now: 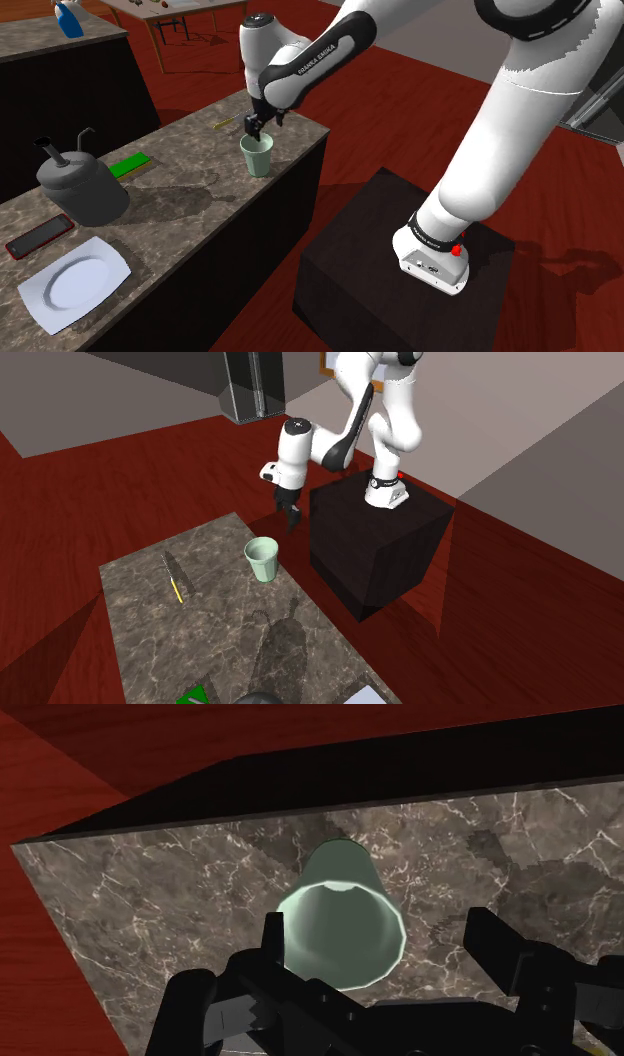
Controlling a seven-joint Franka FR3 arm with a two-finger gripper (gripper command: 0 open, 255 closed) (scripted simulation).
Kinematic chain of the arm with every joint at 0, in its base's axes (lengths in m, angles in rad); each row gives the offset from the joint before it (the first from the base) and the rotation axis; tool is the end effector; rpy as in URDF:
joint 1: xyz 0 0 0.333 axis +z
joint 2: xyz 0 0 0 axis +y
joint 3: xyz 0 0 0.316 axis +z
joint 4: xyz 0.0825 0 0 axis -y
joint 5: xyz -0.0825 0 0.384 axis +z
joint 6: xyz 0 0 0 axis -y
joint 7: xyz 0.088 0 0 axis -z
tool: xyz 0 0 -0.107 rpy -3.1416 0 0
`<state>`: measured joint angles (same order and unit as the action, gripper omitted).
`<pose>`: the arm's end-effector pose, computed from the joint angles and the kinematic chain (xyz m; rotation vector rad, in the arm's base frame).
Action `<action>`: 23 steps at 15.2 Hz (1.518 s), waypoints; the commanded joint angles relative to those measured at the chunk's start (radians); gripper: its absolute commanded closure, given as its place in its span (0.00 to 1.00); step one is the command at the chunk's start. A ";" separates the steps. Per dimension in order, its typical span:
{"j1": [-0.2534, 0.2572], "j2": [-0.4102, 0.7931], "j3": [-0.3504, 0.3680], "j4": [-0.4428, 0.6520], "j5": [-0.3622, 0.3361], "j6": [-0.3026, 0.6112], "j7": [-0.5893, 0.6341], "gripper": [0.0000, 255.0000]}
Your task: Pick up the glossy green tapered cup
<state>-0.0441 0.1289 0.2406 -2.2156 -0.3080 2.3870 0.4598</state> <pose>0.5377 0.1034 0.3255 2.9770 -0.0683 0.1583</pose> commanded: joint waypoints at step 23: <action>0.110 0.513 -0.095 0.368 -0.217 0.110 0.199 1.00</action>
<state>0.0656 0.6417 0.1456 -1.8483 -0.5249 2.4964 0.6587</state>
